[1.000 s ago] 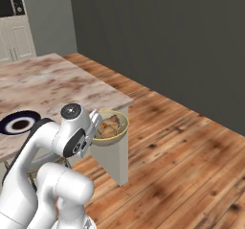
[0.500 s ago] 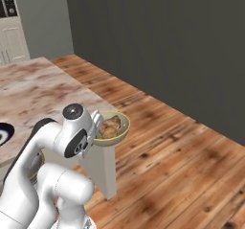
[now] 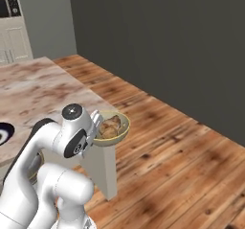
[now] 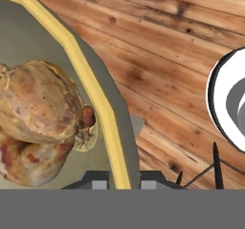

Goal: Pick the chicken drumstick and onion from their plates and place them in the bowl. Then put the bowl in the fridge.

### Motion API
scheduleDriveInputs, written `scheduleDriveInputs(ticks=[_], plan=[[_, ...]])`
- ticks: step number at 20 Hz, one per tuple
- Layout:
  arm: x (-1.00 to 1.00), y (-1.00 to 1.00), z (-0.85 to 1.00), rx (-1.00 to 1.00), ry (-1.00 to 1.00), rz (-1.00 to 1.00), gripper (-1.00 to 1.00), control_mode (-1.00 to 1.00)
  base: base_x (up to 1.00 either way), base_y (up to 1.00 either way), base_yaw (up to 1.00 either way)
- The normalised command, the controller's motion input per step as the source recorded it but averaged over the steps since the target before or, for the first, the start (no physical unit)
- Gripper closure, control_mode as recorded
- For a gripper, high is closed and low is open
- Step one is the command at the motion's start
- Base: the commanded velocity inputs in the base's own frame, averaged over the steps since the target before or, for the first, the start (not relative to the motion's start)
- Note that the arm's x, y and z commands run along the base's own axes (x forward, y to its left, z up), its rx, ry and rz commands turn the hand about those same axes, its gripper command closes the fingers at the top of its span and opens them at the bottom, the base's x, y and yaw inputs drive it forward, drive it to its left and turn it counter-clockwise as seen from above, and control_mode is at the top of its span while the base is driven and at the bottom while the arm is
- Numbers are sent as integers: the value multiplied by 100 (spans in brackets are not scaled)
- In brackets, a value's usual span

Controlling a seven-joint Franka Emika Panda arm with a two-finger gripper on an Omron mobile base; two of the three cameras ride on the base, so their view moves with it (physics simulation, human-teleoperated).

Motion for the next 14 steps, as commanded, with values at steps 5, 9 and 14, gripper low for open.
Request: scheduleDriveInputs(ticks=[5,9,14], plan=[[0,0,0,0,0,0,100,100,13,-71,-2],[0,0,0,0,0,0,100,100,11,-63,-4],[0,0,0,0,0,0,100,100,61,-44,-1]])
